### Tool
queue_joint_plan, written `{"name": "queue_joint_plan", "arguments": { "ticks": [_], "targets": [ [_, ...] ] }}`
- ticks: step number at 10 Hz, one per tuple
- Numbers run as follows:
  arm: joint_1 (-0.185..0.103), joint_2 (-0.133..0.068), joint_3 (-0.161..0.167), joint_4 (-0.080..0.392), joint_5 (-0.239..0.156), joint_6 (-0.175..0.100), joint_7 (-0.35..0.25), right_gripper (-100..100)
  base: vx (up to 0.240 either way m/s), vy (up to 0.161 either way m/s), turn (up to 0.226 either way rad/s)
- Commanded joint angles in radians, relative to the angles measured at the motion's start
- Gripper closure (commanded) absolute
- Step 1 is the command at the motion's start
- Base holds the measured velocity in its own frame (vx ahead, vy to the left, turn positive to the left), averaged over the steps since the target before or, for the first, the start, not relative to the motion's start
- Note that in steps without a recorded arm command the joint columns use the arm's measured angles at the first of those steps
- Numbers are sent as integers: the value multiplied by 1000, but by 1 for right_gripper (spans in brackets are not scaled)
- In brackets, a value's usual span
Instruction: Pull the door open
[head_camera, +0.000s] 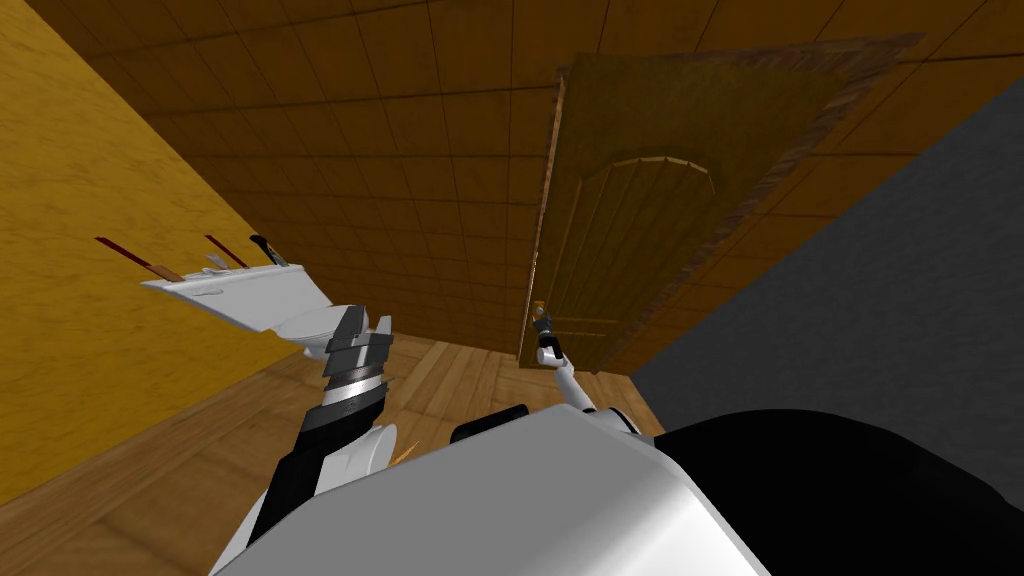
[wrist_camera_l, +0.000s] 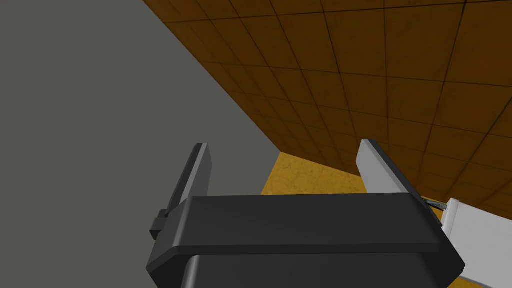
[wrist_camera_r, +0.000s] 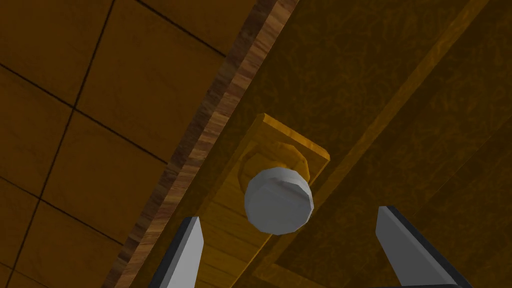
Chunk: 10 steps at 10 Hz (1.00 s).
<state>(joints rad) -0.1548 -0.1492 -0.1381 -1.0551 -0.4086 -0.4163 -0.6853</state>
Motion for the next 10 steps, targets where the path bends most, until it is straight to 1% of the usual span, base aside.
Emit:
{"name": "queue_joint_plan", "arguments": {
  "ticks": [1, 2, 3, 7, 10],
  "targets": [
    [-2, 14, 1, -5, -38, 6, -50, -100, -81, -18, 47],
    [-2, 24, 2, -10, -63, 10, -78, -100, -94, -25, 38],
    [-2, 24, 2, -10, -63, 10, -85, -100, -64, -23, 19],
    [-4, 59, 4, -27, -154, 25, -203, -100, -84, -36, 39],
    [-5, 80, 5, -37, -206, 34, -270, -100, -93, -29, 28]
  ]
}}
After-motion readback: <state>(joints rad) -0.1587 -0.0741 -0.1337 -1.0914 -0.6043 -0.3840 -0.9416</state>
